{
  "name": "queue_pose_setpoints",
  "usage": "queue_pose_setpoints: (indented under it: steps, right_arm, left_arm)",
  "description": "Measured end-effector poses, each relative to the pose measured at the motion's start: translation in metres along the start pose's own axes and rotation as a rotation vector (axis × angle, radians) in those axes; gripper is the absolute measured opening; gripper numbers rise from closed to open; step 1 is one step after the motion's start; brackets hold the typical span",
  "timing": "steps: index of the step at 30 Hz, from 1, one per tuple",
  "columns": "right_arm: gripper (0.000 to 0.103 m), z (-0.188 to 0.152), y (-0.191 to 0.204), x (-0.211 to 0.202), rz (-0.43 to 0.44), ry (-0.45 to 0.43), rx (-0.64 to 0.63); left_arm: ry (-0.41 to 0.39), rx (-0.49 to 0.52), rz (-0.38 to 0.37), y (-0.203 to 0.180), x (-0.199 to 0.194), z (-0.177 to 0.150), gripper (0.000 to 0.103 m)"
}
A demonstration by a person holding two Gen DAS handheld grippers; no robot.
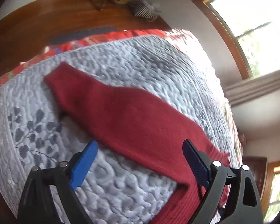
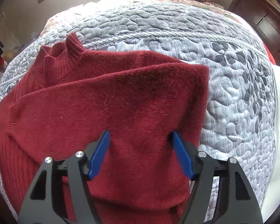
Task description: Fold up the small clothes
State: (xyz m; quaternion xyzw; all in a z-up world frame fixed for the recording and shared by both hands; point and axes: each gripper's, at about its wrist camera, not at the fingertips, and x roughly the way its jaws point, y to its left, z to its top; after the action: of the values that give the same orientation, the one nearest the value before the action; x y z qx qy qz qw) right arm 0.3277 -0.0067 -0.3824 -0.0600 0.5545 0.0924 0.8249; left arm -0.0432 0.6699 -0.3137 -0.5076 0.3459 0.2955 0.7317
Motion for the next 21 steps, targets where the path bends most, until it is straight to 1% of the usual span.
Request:
queue_pose_setpoints:
  steps: [1, 3, 5, 7, 8, 9, 11, 13, 15, 18, 19, 21]
  right_arm:
    - [0.069, 0.000, 0.004, -0.006, 0.009, -0.006, -0.004]
    - [0.067, 0.000, 0.015, -0.020, 0.032, -0.013, -0.009]
    - [0.067, -0.006, 0.030, -0.031, 0.077, -0.006, -0.008]
    - [0.067, -0.014, 0.052, -0.039, 0.112, 0.007, -0.034]
    - [0.066, -0.019, 0.064, -0.043, 0.130, 0.012, -0.055]
    - [0.065, -0.022, 0.079, -0.045, 0.146, 0.020, -0.074]
    - [0.063, -0.032, 0.106, -0.048, 0.178, 0.037, -0.108]
    - [0.063, -0.044, 0.125, -0.054, 0.201, 0.051, -0.137]
    - [0.063, -0.054, 0.151, -0.055, 0.211, 0.065, -0.159]
    - [0.063, -0.065, 0.169, -0.060, 0.236, 0.089, -0.173]
    - [0.063, -0.068, 0.174, -0.061, 0.241, 0.096, -0.182]
    - [0.063, -0.070, 0.182, -0.059, 0.248, 0.107, -0.196]
  left_arm:
    - [-0.020, -0.046, 0.003, 0.017, -0.002, 0.012, 0.092]
    - [-0.049, -0.169, 0.006, 0.056, -0.004, 0.033, 0.092]
    - [-0.056, -0.307, -0.029, 0.094, 0.001, 0.051, 0.092]
    - [-0.063, -0.402, -0.046, 0.121, 0.013, 0.066, 0.092]
    - [-0.068, -0.431, -0.048, 0.131, 0.019, 0.070, 0.092]
    - [-0.066, -0.448, -0.052, 0.140, 0.027, 0.075, 0.092]
    - [-0.052, -0.464, -0.028, 0.151, 0.045, 0.084, 0.092]
    - [-0.047, -0.474, 0.002, 0.157, 0.061, 0.086, 0.092]
    - [-0.043, -0.484, 0.013, 0.162, 0.074, 0.087, 0.092]
    - [-0.036, -0.485, 0.030, 0.164, 0.087, 0.093, 0.092]
    - [-0.032, -0.482, 0.042, 0.165, 0.090, 0.095, 0.091]
    - [-0.016, -0.475, 0.089, 0.164, 0.094, 0.098, 0.080]
